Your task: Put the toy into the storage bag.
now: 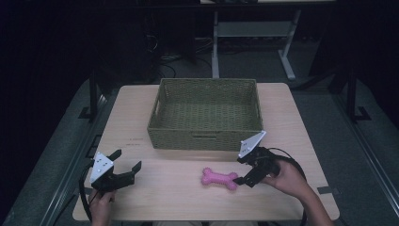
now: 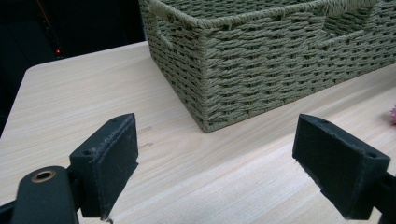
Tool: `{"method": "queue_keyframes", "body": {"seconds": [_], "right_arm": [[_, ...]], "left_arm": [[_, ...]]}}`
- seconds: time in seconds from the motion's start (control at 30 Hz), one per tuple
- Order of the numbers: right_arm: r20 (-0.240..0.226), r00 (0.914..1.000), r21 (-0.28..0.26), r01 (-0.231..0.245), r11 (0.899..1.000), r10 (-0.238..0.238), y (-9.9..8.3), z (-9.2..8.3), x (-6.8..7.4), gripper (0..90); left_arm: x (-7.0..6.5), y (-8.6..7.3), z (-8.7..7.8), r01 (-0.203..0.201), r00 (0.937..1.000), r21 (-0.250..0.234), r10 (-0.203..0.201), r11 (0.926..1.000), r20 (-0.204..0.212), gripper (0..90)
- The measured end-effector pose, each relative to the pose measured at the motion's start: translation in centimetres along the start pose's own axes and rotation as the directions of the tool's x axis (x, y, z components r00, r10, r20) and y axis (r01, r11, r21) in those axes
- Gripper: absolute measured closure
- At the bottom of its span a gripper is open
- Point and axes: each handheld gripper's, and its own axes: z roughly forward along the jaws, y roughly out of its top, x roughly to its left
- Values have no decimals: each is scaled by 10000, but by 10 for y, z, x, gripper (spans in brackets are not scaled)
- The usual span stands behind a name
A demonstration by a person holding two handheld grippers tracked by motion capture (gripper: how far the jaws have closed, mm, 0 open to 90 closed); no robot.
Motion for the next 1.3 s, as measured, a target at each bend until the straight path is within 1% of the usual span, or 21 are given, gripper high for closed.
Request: {"method": "queue_keyframes", "body": {"seconds": [0.1, 0.2, 0.27, 0.37, 0.4, 0.5, 0.57, 0.7, 0.8, 0.87, 0.97, 1.07, 1.17, 1.27, 1.3], "right_arm": [[-118, 9997, 174, 222, 9996, -220, 8, 6, 0, 221], [-238, 9994, 201, 272, 9994, -267, 12, 10, 0, 221], [-240, 9990, 306, 380, 9988, -373, 16, 14, 1, 220], [-361, 9978, 458, 571, 9973, -554, 24, 20, 1, 221], [-361, 9978, 458, 571, 9973, -554, 24, 20, 1, 221], [-416, 9970, 694, 676, 9953, -648, 30, 27, 2, 231], [-421, 9969, 726, 693, 9950, -664, 31, 29, 3, 237], [-459, 9964, 1000, 754, 9921, -711, 34, 37, 3, 267], [-467, 9963, 1097, 776, 9909, -728, 35, 41, 3, 278], [-503, 9957, 1169, 828, 9897, -773, 35, 44, 3, 303], [-537, 9957, 1368, 825, 9872, -758, 36, 49, 3, 312], [-560, 9952, 1442, 875, 9857, -801, 36, 52, 2, 321], [-532, 9950, 1679, 920, 9815, -841, 38, 57, 3, 357], [-508, 9946, 1763, 982, 9794, -905, 39, 60, 4, 370], [-498, 9943, 1771, 1017, 9789, -943, 40, 61, 4, 389]], "left_arm": [[1, 0, 0, 50, 10000, -36, -50, 10000, 12, 139], [1, 0, 0, -4, 10000, -24, 4, 10000, 9, 139], [0, 0, 1, 5, 10000, -14, -5, 10000, 18, 138], [0, 0, 0, 42, 10000, -29, -42, 10000, 7, 138], [0, 0, 0, 42, 10000, -37, -42, 10000, 4, 138], [1, 0, 0, 65, 10000, -47, -65, 10000, 23, 139], [1, 0, 0, 84, 10000, -34, -83, 10000, 9, 138], [2, 0, 0, 126, 9999, -70, -126, 9999, 18, 139], [3, 0, 0, 115, 9999, -69, -115, 9999, 17, 139], [2, 0, 0, 120, 9999, -47, -120, 9999, 3, 138], [3, 0, -1, 152, 9999, -70, -152, 9999, 10, 138], [3, 0, 0, 165, 9998, -66, -165, 9998, 54, 138], [3, -1, 0, 167, 9999, -49, -167, 9998, 43, 139], [4, 0, 0, 188, 9998, -49, -188, 9998, 57, 139], [4, 0, 0, 207, 9998, -45, -207, 9998, 70, 138]]}}
